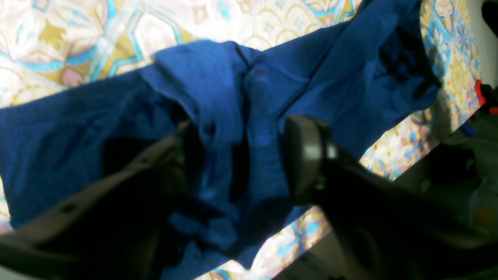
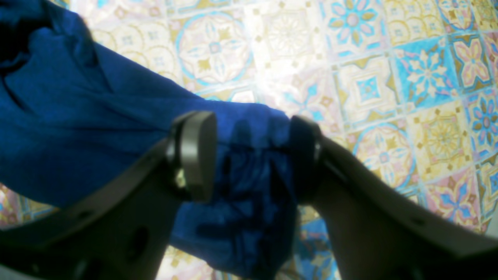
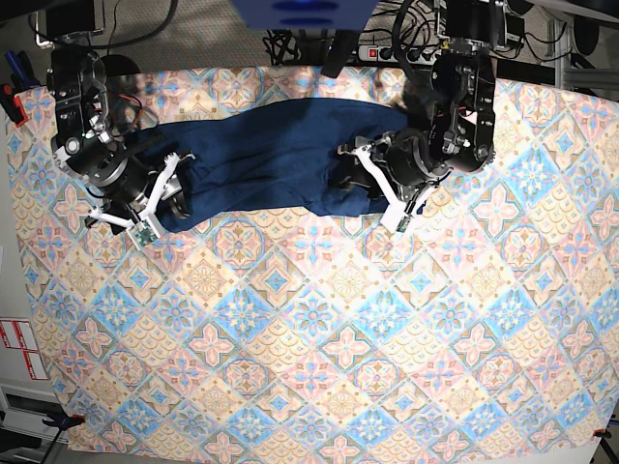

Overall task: Fold the T-shirt properly
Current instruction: 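Fold the hem end toward the right gripper at the collar, then press and smooth the folded hem layer with the left gripper, then move the left gripper to the folded end and pinch it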

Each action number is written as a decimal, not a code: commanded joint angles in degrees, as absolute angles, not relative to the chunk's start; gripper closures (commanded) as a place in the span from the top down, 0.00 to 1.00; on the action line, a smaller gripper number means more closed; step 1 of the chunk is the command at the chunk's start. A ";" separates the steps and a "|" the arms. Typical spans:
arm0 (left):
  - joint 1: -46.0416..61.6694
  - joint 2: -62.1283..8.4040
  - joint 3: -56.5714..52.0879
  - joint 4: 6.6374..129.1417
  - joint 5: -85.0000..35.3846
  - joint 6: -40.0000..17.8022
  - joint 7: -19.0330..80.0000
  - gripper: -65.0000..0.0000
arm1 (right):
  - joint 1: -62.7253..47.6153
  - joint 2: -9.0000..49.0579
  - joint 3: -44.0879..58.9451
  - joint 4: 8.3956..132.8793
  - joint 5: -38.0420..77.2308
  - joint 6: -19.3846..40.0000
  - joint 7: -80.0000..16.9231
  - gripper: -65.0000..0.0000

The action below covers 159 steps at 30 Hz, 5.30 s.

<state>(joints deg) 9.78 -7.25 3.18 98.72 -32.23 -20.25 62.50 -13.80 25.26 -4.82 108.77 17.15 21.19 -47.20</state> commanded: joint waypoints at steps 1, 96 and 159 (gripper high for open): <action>9.54 -8.40 2.95 102.02 -33.54 -20.62 61.76 0.57 | -13.14 25.98 -4.26 109.85 17.71 21.14 -46.02 0.44; 6.64 -20.18 9.98 95.25 -47.25 -20.62 61.32 0.04 | -13.05 25.54 -4.35 109.85 17.80 21.14 -46.11 0.44; 19.03 -14.64 -9.54 108.35 -34.33 -21.05 59.30 0.05 | 1.71 29.49 -4.26 73.89 32.66 21.14 -55.25 0.62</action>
